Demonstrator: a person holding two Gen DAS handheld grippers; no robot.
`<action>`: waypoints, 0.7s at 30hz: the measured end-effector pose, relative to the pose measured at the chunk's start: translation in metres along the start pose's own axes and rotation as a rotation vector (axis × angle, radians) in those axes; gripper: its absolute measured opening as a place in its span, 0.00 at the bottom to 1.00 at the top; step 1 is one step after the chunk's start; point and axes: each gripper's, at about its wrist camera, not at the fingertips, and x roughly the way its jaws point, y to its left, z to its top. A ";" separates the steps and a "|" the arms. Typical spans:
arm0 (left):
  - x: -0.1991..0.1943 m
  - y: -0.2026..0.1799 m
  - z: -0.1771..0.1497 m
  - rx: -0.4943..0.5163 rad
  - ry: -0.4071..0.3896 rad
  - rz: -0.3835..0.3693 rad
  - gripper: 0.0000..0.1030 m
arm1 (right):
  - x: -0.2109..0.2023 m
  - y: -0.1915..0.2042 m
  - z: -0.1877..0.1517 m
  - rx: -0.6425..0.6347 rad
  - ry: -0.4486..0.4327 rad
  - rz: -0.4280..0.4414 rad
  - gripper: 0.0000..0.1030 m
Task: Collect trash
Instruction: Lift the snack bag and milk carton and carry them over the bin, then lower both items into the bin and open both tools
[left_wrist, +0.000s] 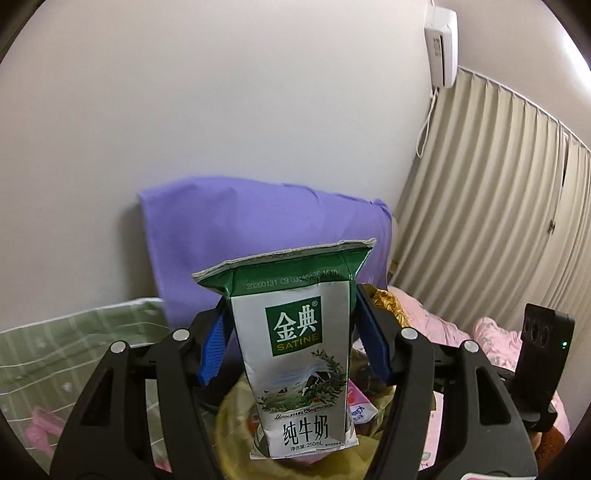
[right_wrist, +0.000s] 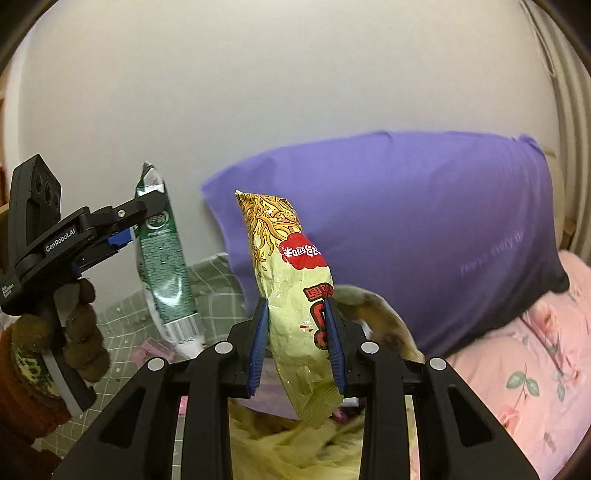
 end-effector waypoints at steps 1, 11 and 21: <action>0.005 -0.002 -0.003 0.001 0.011 -0.007 0.57 | 0.004 -0.006 -0.003 0.016 0.011 -0.006 0.28; 0.080 0.021 -0.064 -0.059 0.183 -0.026 0.57 | 0.060 -0.026 -0.017 0.034 0.173 0.026 0.28; 0.112 0.023 -0.091 0.000 0.287 -0.029 0.56 | 0.073 -0.038 -0.024 0.043 0.209 0.019 0.28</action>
